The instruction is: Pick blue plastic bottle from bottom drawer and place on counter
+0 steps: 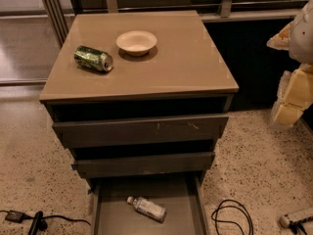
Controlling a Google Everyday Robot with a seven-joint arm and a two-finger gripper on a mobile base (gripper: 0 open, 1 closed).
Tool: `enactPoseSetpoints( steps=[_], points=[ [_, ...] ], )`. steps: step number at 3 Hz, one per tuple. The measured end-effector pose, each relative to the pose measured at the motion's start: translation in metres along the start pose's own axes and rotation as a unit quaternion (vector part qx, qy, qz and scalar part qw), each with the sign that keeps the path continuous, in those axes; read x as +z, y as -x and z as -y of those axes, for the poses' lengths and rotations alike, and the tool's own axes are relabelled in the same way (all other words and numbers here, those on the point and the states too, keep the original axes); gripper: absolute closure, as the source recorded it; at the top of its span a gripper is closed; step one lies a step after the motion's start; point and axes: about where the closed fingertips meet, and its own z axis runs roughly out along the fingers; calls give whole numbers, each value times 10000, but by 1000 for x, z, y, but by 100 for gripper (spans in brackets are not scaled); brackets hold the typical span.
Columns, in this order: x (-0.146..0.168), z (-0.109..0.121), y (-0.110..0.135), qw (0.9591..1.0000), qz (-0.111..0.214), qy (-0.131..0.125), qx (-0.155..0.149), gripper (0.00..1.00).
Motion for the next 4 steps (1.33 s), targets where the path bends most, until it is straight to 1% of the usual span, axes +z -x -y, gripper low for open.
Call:
enactPoseSetpoints(
  steps=[1, 2, 3, 4],
  points=[
    [6, -7, 0, 10000, -25, 13, -64, 0],
    [40, -24, 0, 9992, 284, 253, -114, 0],
    [79, -48, -1, 9955, 808, 477, -127, 0],
    [126, -79, -10, 9903, 1303, 487, -41, 0]
  ],
)
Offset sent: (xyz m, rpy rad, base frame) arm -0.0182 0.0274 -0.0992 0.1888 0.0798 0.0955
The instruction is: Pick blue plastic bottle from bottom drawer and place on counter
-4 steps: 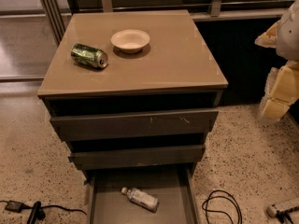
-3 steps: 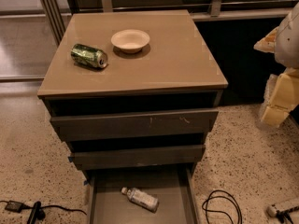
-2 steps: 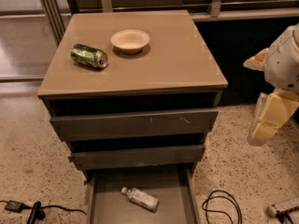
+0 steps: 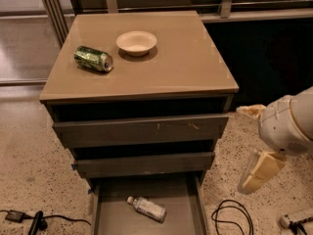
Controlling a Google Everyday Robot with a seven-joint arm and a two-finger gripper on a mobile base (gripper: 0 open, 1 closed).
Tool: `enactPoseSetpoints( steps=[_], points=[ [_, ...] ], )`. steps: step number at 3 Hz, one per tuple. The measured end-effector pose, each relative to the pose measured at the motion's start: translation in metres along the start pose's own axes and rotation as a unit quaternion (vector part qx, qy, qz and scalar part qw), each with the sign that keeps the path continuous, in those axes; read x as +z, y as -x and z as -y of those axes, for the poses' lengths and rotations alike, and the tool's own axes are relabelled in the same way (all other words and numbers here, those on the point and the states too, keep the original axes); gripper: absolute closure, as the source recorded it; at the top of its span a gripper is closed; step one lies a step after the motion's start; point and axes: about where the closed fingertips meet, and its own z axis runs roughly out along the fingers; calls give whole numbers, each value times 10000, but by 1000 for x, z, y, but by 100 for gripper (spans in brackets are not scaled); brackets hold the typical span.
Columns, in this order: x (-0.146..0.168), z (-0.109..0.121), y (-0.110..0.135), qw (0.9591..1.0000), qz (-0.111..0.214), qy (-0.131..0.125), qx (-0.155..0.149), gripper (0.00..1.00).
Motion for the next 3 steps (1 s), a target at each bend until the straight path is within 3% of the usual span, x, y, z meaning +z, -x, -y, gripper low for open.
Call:
enactPoseSetpoints(
  steps=[1, 2, 3],
  points=[
    [46, -22, -17, 9999, 111, 86, 73, 0],
    [112, -43, -31, 9992, -137, 370, 75, 0],
    [115, -45, -29, 9991, -114, 398, 46, 0]
  ],
)
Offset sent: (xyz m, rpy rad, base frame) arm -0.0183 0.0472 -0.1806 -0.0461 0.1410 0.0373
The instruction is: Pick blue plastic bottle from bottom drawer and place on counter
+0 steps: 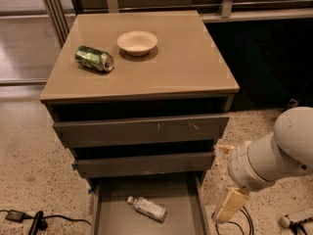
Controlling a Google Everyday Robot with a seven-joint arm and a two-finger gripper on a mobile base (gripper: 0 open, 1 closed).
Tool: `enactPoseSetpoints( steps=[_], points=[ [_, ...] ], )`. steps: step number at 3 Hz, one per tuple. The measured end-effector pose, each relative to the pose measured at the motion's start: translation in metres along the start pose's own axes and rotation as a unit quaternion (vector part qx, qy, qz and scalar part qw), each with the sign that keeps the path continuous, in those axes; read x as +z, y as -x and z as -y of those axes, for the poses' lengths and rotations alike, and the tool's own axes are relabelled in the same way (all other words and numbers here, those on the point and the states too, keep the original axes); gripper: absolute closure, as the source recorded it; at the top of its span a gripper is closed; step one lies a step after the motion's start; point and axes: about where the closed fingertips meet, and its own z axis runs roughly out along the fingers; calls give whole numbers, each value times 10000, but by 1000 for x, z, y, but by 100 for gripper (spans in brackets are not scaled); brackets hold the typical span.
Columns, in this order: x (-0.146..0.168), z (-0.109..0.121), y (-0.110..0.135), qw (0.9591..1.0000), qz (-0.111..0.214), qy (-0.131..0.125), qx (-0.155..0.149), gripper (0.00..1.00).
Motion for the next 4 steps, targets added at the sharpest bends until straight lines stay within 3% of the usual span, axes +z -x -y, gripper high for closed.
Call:
enactPoseSetpoints(
  steps=[1, 3, 4],
  points=[
    [8, -6, 6, 9999, 70, 89, -96, 0],
    [95, -6, -16, 9986, -170, 502, 79, 0],
    [134, -5, -31, 9979, -161, 556, 286, 0]
  ],
)
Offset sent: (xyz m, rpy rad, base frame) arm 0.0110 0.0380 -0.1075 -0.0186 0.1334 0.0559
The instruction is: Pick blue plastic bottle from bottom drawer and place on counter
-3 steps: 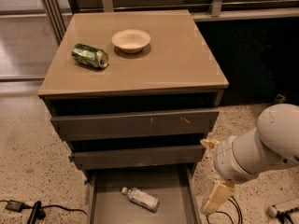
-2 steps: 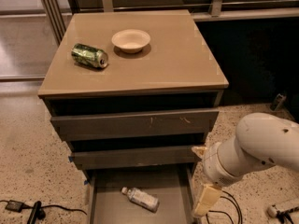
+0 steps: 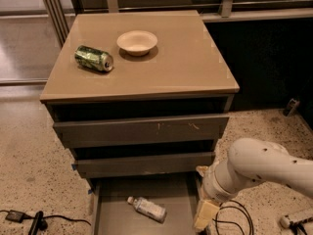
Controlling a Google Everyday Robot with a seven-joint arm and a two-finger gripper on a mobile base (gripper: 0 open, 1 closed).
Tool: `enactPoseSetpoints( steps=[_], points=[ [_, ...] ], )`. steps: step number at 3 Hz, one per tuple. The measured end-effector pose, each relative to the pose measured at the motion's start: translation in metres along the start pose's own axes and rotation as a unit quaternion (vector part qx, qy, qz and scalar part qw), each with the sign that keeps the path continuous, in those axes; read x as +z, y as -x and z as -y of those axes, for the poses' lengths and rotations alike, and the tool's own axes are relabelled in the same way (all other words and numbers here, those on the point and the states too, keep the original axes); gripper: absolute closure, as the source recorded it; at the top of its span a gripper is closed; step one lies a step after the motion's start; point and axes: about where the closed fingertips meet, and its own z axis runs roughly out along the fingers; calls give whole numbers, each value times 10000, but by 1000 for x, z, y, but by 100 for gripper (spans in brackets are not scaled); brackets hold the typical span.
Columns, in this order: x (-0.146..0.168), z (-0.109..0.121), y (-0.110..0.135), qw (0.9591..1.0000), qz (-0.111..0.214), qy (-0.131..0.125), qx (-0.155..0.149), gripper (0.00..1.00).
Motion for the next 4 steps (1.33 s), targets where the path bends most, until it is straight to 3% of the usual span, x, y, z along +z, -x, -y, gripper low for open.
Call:
enactPoseSetpoints(
  steps=[1, 2, 3, 4],
  points=[
    [37, -2, -12, 9996, 180, -1, 217, 0],
    [65, 9, -12, 9969, 677, -114, 395, 0],
    [84, 35, -8, 9897, 1382, -320, 190, 0],
    [88, 51, -2, 9833, 1754, -468, 78, 0]
  ],
)
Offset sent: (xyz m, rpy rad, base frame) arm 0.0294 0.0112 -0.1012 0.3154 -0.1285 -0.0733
